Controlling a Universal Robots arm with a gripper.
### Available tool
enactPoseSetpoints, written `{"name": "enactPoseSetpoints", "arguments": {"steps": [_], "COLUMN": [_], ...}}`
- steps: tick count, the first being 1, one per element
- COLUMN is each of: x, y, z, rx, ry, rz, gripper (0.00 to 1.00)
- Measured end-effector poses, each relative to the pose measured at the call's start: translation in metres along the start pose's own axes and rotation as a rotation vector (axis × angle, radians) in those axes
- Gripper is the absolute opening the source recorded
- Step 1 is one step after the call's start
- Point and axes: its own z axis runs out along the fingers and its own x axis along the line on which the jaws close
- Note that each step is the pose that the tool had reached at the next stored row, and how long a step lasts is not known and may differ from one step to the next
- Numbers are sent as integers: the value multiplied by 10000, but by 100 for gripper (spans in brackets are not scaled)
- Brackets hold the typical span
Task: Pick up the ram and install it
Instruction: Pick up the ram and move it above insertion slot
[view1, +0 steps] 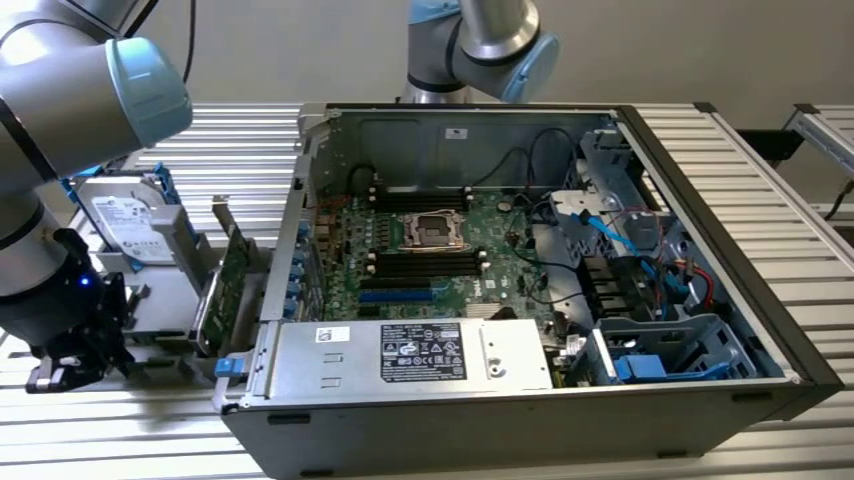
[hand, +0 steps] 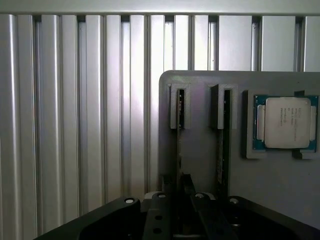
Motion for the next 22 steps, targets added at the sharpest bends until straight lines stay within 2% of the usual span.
{"name": "enactPoseSetpoints", "arguments": {"steps": [5, 6, 22], "x": [0, 0, 0], "y": [0, 0, 0], "z": [0, -1, -20], "rx": [-2, -2, 2], "ry": [-1, 1, -3], "rz": [0, 0, 0], "gripper": [21, 14, 14]}}
